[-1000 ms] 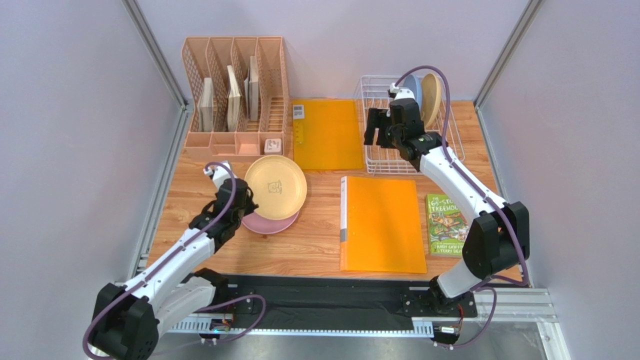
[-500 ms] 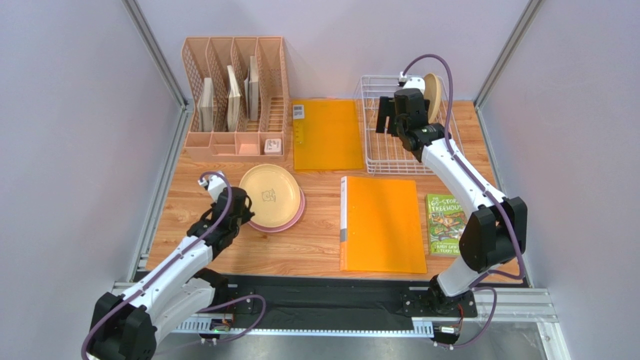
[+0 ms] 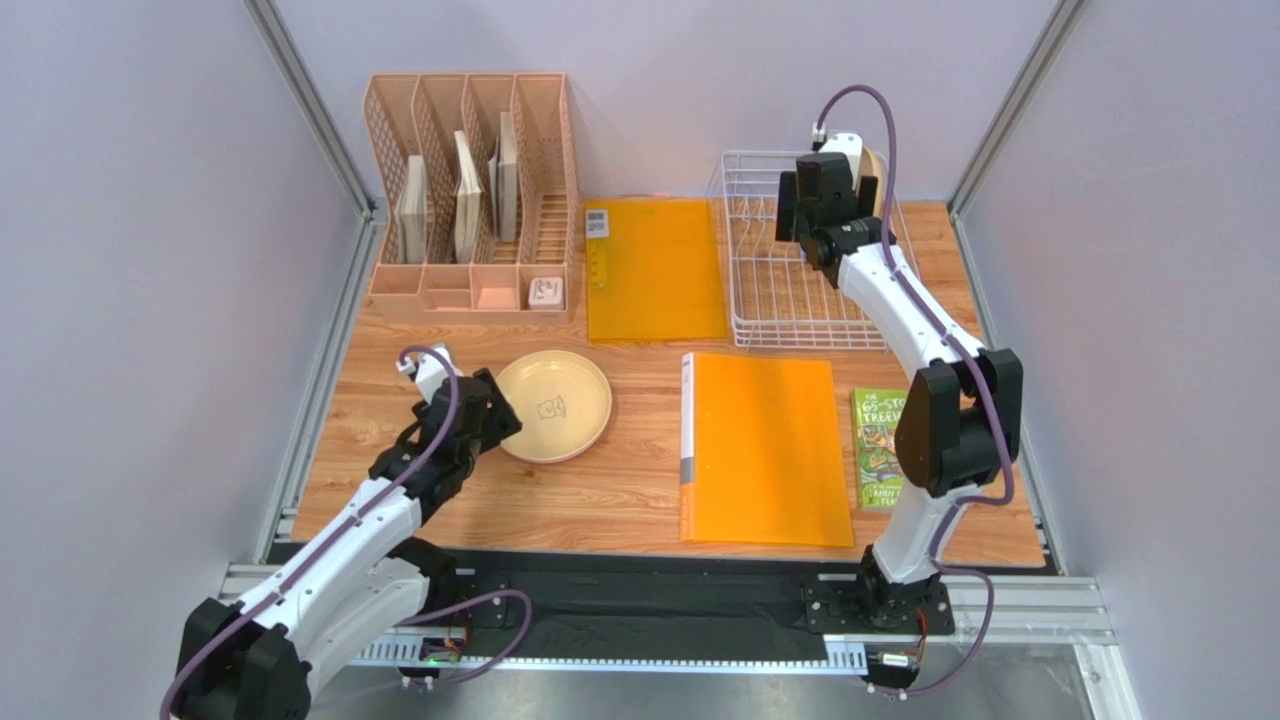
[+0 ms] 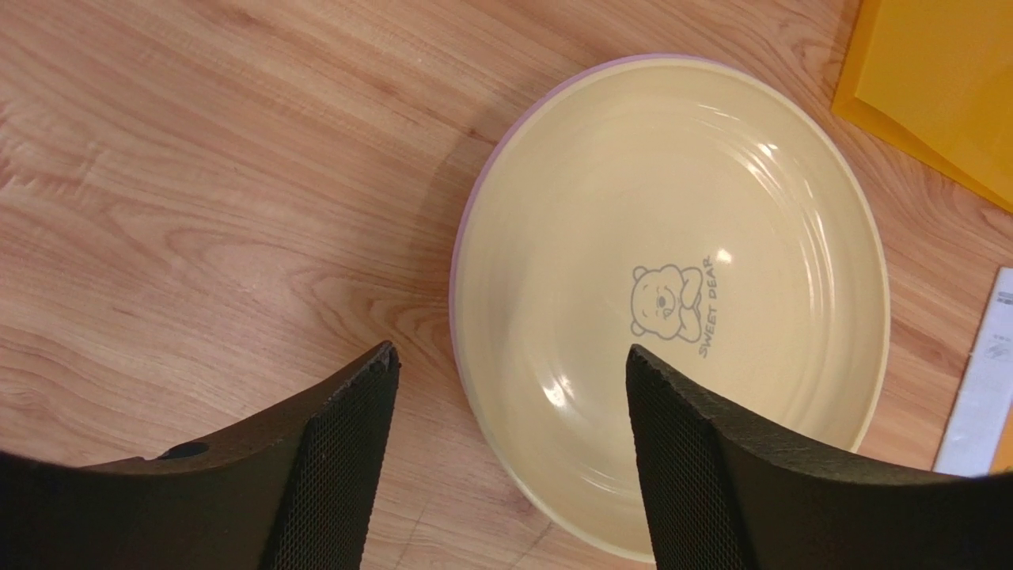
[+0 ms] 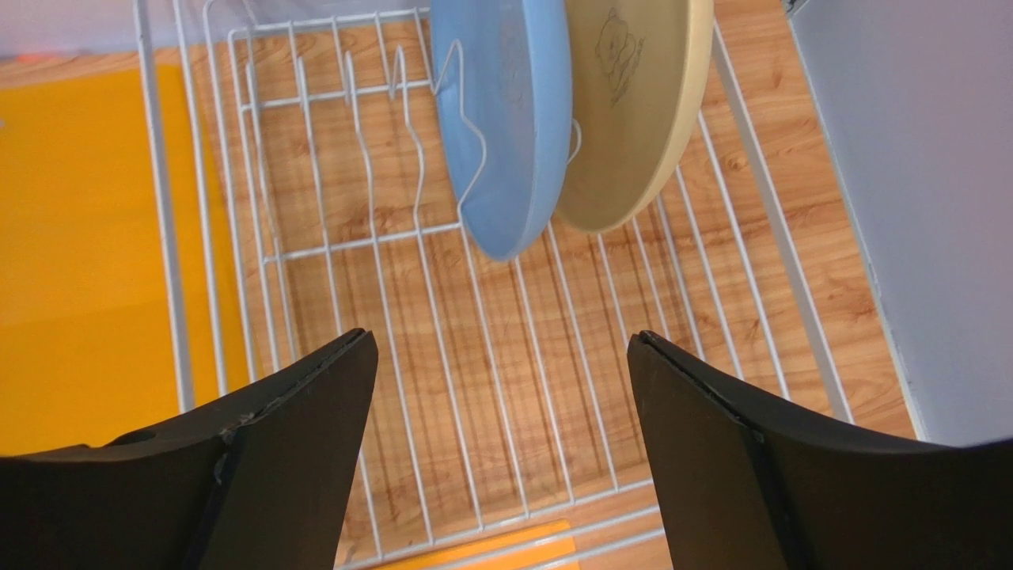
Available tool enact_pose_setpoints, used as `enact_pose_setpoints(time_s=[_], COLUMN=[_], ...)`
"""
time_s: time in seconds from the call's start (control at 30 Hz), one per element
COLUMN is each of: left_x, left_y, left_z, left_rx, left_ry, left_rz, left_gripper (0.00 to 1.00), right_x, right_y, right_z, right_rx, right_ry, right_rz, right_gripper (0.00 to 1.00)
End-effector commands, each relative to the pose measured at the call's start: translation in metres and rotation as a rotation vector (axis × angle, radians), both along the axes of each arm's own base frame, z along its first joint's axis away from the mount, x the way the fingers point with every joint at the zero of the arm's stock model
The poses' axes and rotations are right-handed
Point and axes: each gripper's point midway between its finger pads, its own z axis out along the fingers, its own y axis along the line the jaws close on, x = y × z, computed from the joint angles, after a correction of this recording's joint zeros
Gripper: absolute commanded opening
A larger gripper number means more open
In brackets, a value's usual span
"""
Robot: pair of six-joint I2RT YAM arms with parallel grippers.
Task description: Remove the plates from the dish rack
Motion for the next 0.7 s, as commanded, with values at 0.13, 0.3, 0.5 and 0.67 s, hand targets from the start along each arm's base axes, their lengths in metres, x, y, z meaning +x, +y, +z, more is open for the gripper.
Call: enact_pose_setpoints(time_s=[0.13,0.3,0.5,0.67], left_x=[0.034,0.048,0.085,0.106], left_y=[-0.058,-0.095,-0.134,-0.151], left_z=[0.089,0.124,0.147,0.147], left_rx=[-0.090,-0.082,-0.099,-0.114], left_ry=[-0.333,-0.421,-0.447,-0.429], left_rz=[-0.336,-0.552,-0.692,-0.729], left_gripper=[0.83,0.83,0.83,0.81], right_x=[0.066,0.096,0.119,0.122], right_y=[-0.027,-0.041,-0.044,-0.043], right_z=[0.012,0.013,-0.013,-0.026], right_rx=[-0.117,-0.162,-0.211,-0.218], right_ry=[-0.066,-0.075,-0.024,0.000], right_rz=[-0.063,-0.080,-0.081,-0.067], right_gripper=[0.78,0.74,0.65,0.23])
